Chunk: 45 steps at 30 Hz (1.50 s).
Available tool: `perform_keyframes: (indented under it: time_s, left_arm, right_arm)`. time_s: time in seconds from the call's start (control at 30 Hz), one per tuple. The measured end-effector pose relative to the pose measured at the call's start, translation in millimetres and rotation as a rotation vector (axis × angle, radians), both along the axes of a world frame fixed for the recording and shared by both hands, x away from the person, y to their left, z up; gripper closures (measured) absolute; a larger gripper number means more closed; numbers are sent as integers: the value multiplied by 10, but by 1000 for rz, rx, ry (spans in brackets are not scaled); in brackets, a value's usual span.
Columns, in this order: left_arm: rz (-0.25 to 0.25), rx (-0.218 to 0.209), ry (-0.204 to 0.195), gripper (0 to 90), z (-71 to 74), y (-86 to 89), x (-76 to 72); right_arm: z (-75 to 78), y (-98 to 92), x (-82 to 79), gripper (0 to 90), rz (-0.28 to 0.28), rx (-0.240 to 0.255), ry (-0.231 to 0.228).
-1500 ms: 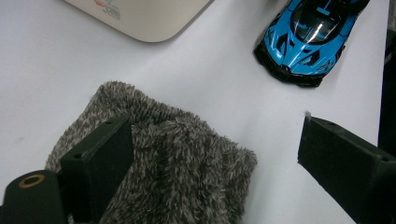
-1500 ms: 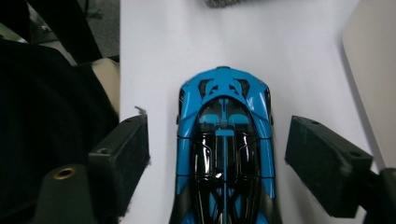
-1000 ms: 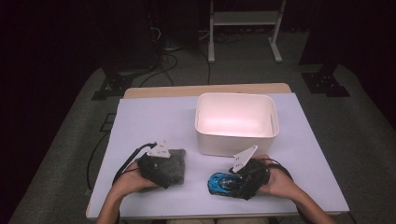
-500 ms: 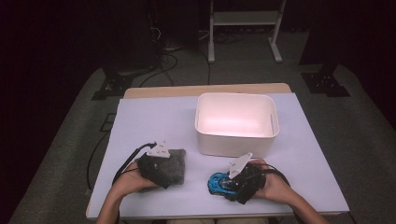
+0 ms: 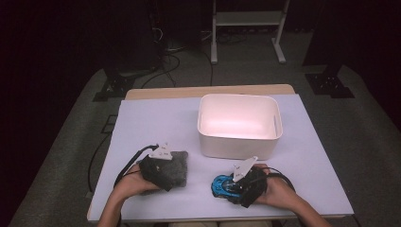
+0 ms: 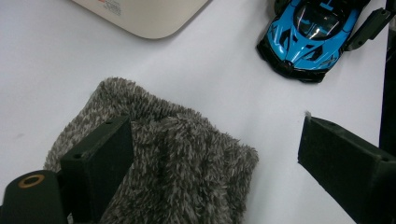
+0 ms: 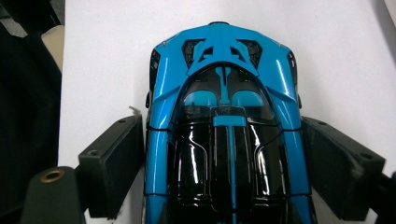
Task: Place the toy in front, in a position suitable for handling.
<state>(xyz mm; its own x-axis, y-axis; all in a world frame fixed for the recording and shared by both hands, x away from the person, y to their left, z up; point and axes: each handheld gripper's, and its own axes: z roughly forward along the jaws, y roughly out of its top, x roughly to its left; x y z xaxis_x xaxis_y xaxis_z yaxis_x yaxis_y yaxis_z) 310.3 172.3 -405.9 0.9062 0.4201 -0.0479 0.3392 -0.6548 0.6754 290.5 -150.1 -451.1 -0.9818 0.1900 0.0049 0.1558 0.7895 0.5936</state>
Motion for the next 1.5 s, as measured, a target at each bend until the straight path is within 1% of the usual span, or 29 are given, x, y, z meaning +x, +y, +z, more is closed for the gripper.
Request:
perform_keyframes:
  time_s: [0.13, 0.17, 0.23, 0.27, 0.5, 0.63, 0.87, 0.93, 1.0, 1.03, 1.13, 1.37, 1.5]
  left_arm:
    - [0, 0, -2, 100, 0, 6, 2]
    - [1, -1, -2, 100, 0, 9, 2]
    - [2, -2, -2, 100, 1, 14, 2]
    - [1, -1, -1, 100, 4, 16, 1]
    - [2, -3, -1, 100, 5, 18, 1]
    - [2, -1, 0, 100, -3, 12, 5]
    - [1, -6, -1, 100, -3, -9, 1]
    - [-2, -4, -1, 100, -2, -11, 2]
    - [0, -3, -1, 100, -7, -13, 5]
    - [1, -3, 0, 100, -9, -14, 5]
    - [0, -4, 1, 100, -10, -14, 5]
    - [1, -3, -1, 100, -3, 4, 6]
    - [3, -4, -2, 100, -2, 13, 6]
  right_arm:
    - [24, 40, 4, 162, -1, -34, 4]
    - [31, 49, 7, 162, 5, -44, -1]
    - [36, 56, 9, 152, 6, -50, 1]
    - [36, 58, 7, 143, 2, -53, -7]
    - [41, 41, 9, 148, -6, -59, 1]
    - [39, 3, 19, 161, -5, -51, 12]
    - [48, 33, 7, 169, -6, -74, 4]
    - [52, 32, 8, 185, -2, -75, 5]
    - [60, 34, 4, 221, 2, -76, 7]
    - [66, 37, 0, 227, 8, -78, 1]
    - [73, 40, 3, 248, 5, -81, 3]
    - [72, 36, 1, 250, 11, -77, -1]
    - [76, 40, 7, 250, 23, -78, -1]
